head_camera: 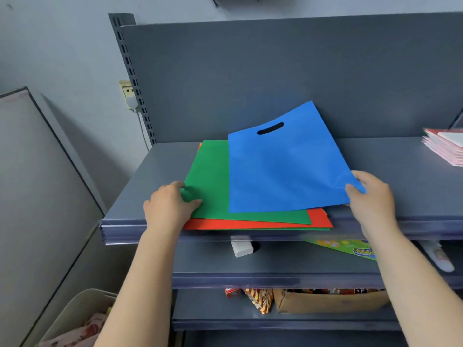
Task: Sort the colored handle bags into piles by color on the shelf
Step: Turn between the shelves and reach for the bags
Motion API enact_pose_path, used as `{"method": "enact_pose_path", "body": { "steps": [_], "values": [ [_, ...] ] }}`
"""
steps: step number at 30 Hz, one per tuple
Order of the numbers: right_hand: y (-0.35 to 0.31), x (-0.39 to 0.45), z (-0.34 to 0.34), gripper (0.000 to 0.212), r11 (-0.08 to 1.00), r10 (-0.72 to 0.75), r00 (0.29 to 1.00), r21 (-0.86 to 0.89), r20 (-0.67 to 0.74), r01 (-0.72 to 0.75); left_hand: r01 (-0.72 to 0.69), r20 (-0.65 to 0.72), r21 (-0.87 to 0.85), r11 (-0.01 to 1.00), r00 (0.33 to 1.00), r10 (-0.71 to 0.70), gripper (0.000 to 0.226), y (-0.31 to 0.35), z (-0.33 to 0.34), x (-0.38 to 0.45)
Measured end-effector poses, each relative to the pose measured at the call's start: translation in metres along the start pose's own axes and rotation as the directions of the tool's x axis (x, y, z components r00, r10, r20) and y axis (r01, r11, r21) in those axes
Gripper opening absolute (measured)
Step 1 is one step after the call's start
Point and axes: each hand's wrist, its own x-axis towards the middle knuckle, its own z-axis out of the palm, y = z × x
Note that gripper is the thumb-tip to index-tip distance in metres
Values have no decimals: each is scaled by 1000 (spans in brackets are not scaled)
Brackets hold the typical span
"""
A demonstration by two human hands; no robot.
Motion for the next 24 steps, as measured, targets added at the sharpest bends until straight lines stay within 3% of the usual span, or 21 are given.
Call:
{"method": "enact_pose_path", "body": {
  "steps": [4, 8, 15, 24],
  "values": [
    [5, -1, -10, 40, 981, 55, 998, 185, -6, -53, 24, -57, -92, 995, 998, -29, 57, 1, -2, 4],
    [-4, -6, -14, 46, 891, 90, 992, 439, 84, -118, 11, -143, -148, 989, 989, -32, 30, 6, -6, 0],
    [-7, -21, -31, 39, 670, 134, 952, 683, 277, -293, -206, -386, -384, 900, 921, 47, 3, 8, -22, -33],
    [-7, -56, -69, 35, 499, 178, 816, 664, 550, -557, -184, -493, -741, 646, 802, -338, 20, 2, -30, -141]
  ]
}}
